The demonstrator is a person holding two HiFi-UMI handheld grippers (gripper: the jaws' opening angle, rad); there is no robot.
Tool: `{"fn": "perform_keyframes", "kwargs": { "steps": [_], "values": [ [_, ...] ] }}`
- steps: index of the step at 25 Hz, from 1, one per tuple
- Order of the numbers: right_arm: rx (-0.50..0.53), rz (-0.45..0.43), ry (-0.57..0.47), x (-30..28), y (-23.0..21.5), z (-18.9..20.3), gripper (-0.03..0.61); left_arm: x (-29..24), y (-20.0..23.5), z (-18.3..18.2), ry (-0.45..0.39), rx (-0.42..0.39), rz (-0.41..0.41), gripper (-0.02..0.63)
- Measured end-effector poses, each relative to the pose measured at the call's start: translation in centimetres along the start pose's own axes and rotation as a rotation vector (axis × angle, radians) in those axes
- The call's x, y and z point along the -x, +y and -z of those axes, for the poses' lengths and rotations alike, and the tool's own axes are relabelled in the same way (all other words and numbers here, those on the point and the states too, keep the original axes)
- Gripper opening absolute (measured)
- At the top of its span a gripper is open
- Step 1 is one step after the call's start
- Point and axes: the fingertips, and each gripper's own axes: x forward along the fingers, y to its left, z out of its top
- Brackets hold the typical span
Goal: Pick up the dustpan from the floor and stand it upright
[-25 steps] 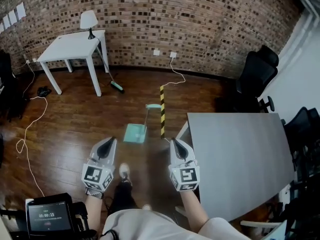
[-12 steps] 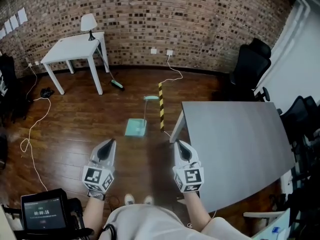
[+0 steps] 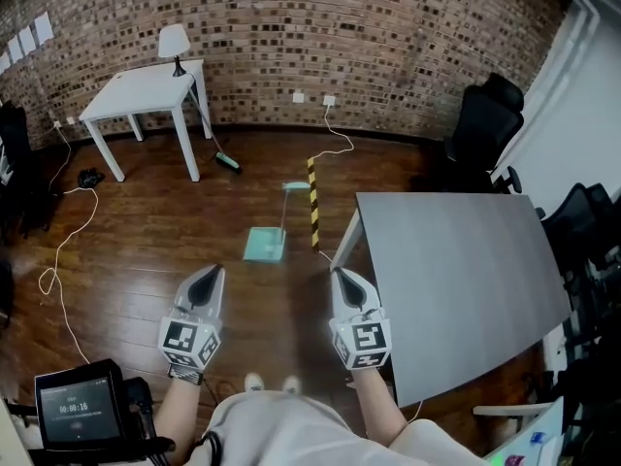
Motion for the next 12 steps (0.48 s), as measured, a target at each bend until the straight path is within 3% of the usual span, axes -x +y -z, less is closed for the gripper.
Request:
{"fn": "perform_keyframes", "kwargs": {
  "steps": [12],
  "values": [
    [0.016,0.029,0.003,-0.02,0.97,-0.3,0.011,0.39,0.28,-0.24,-0.002,-0.015,0.038,0.0]
  ]
}}
